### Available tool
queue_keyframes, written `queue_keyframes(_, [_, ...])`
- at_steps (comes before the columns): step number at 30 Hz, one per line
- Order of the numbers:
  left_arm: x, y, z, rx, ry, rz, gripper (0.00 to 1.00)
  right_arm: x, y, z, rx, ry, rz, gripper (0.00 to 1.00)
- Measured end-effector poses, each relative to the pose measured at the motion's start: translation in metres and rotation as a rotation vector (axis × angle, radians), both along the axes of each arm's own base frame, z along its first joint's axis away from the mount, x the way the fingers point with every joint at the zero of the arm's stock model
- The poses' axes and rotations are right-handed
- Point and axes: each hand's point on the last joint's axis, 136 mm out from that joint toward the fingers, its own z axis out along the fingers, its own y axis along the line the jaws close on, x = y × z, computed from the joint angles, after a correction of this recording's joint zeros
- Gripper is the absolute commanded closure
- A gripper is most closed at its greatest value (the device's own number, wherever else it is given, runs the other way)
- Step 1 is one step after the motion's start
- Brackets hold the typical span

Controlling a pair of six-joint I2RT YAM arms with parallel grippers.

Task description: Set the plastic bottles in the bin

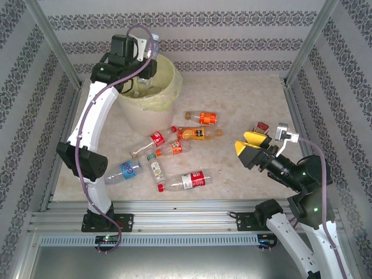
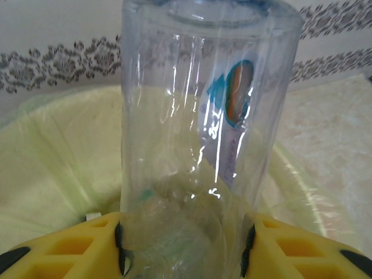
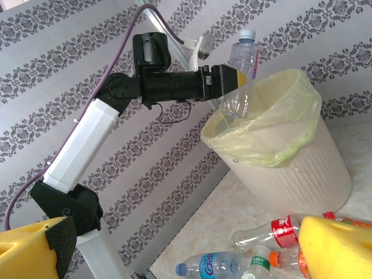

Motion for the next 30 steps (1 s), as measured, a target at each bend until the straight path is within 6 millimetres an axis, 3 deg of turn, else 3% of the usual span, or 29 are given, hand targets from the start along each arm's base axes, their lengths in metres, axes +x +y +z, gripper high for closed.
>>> queue_keyframes(7, [-0.001, 0.007, -0.020, 0.016, 0.054, 0.032, 0.44, 0.005, -0.001, -0.007, -0.009, 0.031, -0.019, 0.02])
queue_keyframes(13, [-0.003, 0.009, -0.038, 0.029, 0.096, 0.044, 0.29, 0.010, -0.001, -0.011, -0.015, 0.052, -0.027, 0.02])
queue_keyframes(18, [-0.010, 0.010, -0.031, 0.024, 0.085, 0.041, 0.15, 0.013, -0.002, -0.015, -0.019, 0.070, -0.042, 0.02])
queue_keyframes(23, [-0.028, 0.008, -0.008, -0.006, 0.041, 0.013, 0.02, 0.018, -0.004, -0.024, -0.031, 0.108, -0.062, 0.02])
queue_keyframes(30, [-0.067, -0.004, 0.013, -0.046, -0.027, -0.112, 0.00, 0.035, -0.002, -0.052, -0.069, 0.217, -0.087, 0.02])
